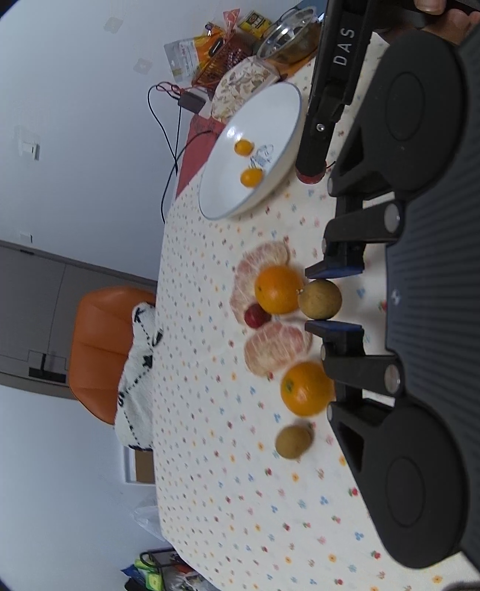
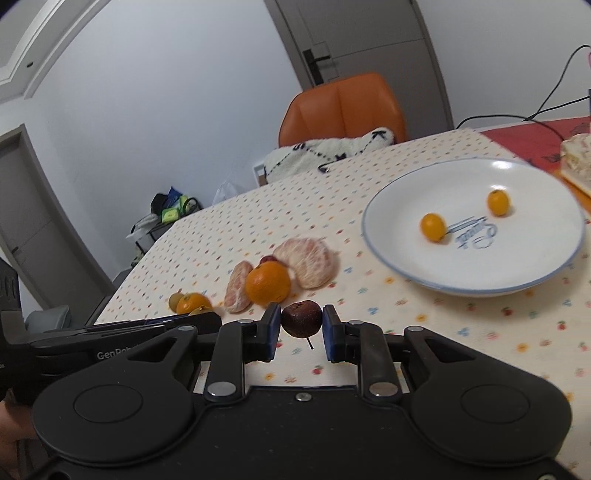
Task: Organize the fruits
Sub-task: 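Carry both fruits over the white plate and open both grippers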
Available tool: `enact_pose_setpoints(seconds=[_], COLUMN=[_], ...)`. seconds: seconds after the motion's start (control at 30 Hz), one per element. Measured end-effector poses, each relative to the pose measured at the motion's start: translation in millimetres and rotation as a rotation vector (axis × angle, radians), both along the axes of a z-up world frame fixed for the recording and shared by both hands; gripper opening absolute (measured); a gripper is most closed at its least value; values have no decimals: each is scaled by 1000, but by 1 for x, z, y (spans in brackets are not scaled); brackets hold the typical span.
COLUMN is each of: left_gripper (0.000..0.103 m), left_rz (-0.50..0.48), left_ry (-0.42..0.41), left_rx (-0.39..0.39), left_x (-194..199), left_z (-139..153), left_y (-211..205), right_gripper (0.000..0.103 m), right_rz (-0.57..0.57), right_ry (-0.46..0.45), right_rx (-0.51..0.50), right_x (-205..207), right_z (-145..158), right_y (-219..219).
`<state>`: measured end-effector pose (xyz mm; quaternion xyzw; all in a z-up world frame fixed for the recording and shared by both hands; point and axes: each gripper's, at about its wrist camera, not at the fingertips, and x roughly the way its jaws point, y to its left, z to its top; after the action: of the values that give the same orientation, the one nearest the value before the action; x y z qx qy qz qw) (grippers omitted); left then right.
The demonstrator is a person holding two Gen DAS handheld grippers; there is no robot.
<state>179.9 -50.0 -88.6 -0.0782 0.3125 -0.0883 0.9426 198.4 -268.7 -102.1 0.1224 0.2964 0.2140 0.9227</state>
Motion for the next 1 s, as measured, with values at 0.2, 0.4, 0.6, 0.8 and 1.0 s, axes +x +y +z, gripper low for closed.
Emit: enact_pose_setpoints(seconds=[0.2,0.4,0.6,0.8,1.0], left_gripper=[22,22,22,22,22], left_rz=[-31,-67,-106,-144,-173], left_ry=[-24,-39,-50,-56,-49], left_rx=[7,10,8,16,45], left_x=[4,10,20,32,45], left_z=[8,14,19,21,19], left_y=[-19,-40,-63,-87,-113], right_gripper=[23,23,23,23,23], right_rz=[-41,-86,-138,-181,-218], right_ry=[-24,-43,-59,-62,-71], right_rx=[5,11,5,-1,-19], right_x=[-5,-9,-9,-6,-3], right_z=[6,11,14,12,10], right_y=[-18,-40,-62,-81,-95])
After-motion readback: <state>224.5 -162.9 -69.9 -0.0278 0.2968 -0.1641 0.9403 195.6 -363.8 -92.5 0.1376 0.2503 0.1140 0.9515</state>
